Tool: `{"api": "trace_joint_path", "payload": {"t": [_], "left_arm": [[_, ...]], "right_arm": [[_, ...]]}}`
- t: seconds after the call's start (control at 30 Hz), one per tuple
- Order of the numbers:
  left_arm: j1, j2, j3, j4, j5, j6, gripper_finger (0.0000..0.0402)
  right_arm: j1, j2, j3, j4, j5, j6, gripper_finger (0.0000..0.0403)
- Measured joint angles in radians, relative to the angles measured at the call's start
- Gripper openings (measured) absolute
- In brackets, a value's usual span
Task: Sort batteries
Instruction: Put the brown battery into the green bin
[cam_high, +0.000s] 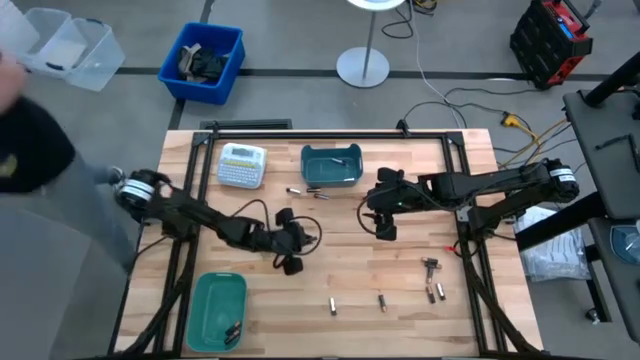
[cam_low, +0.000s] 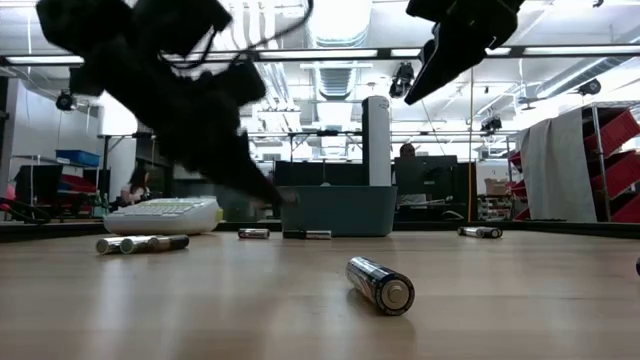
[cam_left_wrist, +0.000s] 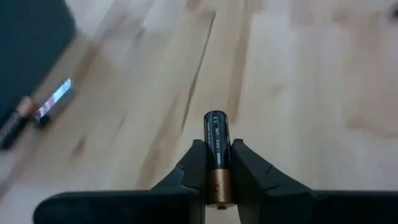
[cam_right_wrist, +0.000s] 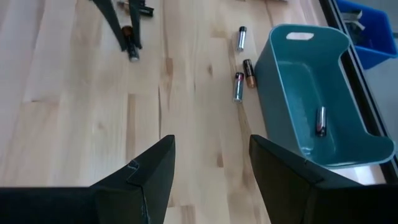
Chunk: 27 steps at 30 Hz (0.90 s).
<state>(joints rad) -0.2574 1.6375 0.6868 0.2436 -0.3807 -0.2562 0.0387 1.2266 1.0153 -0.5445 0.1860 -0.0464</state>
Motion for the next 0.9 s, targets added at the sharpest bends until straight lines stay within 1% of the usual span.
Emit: {"api": "trace_joint_path", "payload": {"t": [0.17, 0.3, 0.37, 0.43, 0.53, 0.67, 0.77, 0.83, 0.9], "left_arm": [[-0.014, -0.133, 0.001, -0.007, 0.091, 0.047, 0.0028], [-0.04, -0.23, 0.002, -0.056, 0.115, 0.044, 0.0028], [-0.059, -0.276, 0.009, -0.114, 0.127, 0.026, 0.0028], [-0.075, -0.315, 0.034, -0.224, 0.136, -0.018, 0.0028], [-0.104, -0.358, 0.111, -0.481, 0.133, -0.127, 0.0028], [-0.175, -0.361, 0.241, -0.853, 0.14, -0.279, 0.0028], [-0.231, -0.342, 0.321, -1.086, 0.184, -0.427, 0.0028], [-0.27, -0.325, 0.347, -1.194, 0.203, -0.515, 0.0028], [-0.306, -0.314, 0.359, -1.229, 0.24, -0.574, 0.0028]], "right_arm": [[-0.012, 0.0, 0.0, 0.005, 0.0, -0.006, 0.0198], [-0.023, 0.0, 0.0, 0.005, 0.001, -0.007, 0.0193], [-0.031, 0.0, 0.0, 0.005, 0.001, -0.007, 0.019], [-0.039, 0.0, 0.0, 0.005, 0.001, -0.008, 0.0189], [-0.05, 0.0, 0.0, 0.005, 0.002, -0.011, 0.019], [-0.059, 0.0, 0.0, 0.005, 0.002, -0.017, 0.0191], [-0.059, 0.0, 0.0, 0.006, 0.002, -0.018, 0.0191], [-0.059, 0.0, 0.0, 0.009, 0.001, -0.018, 0.0192], [-0.059, 0.0, 0.0, 0.008, 0.001, -0.018, 0.019]]}}
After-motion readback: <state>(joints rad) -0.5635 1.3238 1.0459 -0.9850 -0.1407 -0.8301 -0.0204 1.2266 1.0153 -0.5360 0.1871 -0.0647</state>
